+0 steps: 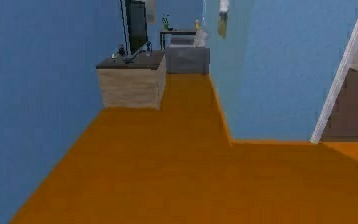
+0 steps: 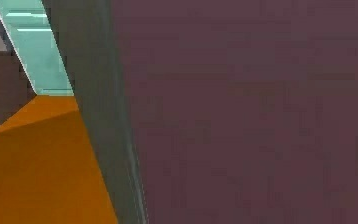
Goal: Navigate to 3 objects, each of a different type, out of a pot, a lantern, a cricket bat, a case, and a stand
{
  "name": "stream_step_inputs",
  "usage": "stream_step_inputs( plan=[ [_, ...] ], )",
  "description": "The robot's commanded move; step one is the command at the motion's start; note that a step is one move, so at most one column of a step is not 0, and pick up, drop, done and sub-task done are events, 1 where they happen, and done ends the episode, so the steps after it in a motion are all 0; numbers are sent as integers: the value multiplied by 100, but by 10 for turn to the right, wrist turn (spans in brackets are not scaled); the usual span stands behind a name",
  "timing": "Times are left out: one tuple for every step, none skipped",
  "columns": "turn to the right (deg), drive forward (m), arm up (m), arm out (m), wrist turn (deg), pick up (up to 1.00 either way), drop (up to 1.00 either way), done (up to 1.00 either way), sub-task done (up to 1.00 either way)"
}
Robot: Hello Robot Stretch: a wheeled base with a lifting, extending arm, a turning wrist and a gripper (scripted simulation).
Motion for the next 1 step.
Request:
stream_step_inputs(
  plan=[
    [0, 45, 0, 0, 0, 0, 0, 0, 0]
  ],
)
